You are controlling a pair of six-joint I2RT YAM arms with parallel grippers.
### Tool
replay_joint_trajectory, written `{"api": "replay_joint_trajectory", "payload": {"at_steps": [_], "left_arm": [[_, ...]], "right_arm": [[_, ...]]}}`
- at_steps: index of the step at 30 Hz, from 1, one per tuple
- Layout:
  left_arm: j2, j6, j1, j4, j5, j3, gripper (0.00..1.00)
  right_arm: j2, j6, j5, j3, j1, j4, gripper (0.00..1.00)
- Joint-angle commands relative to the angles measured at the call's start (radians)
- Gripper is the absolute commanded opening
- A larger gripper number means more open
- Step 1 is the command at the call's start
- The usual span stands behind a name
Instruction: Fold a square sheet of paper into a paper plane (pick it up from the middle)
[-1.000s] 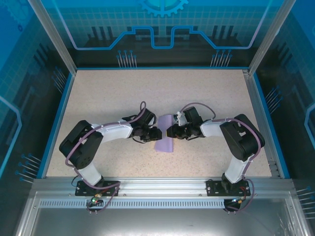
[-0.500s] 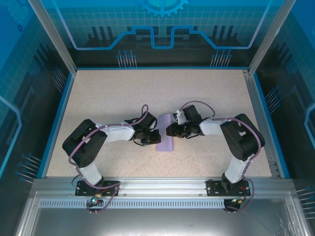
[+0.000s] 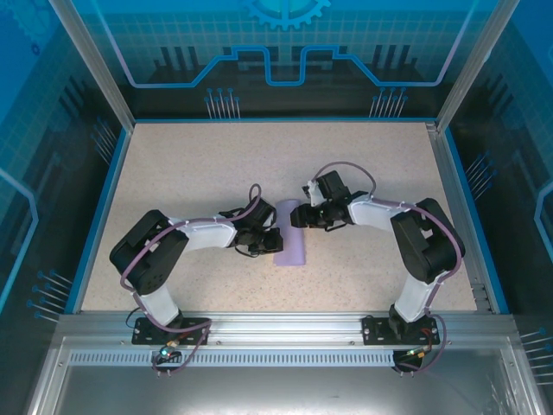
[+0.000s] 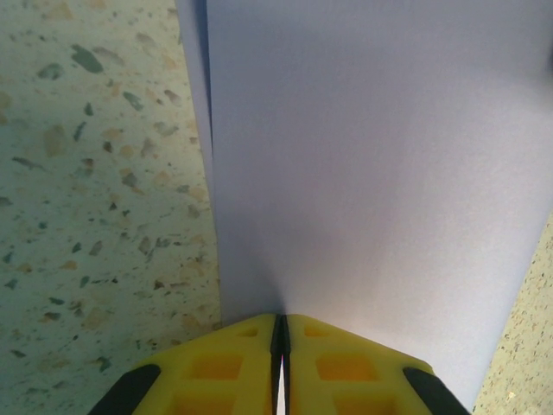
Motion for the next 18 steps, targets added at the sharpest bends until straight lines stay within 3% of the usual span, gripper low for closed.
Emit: {"api": "replay_joint_trajectory", "payload": {"at_steps": [1, 18], "left_arm": [[0.016, 0.021, -0.014, -0.017, 0.015, -0.016, 0.13], [-0.031, 0.038, -0.014, -0.054, 0.061, 0.026, 0.21]], "right_arm": [[0.036, -0.047, 0.045, 0.062, 0.002, -0.075, 0.51], [0.103, -0.150, 0.145, 0.129, 0.042, -0.156, 0.42]]}}
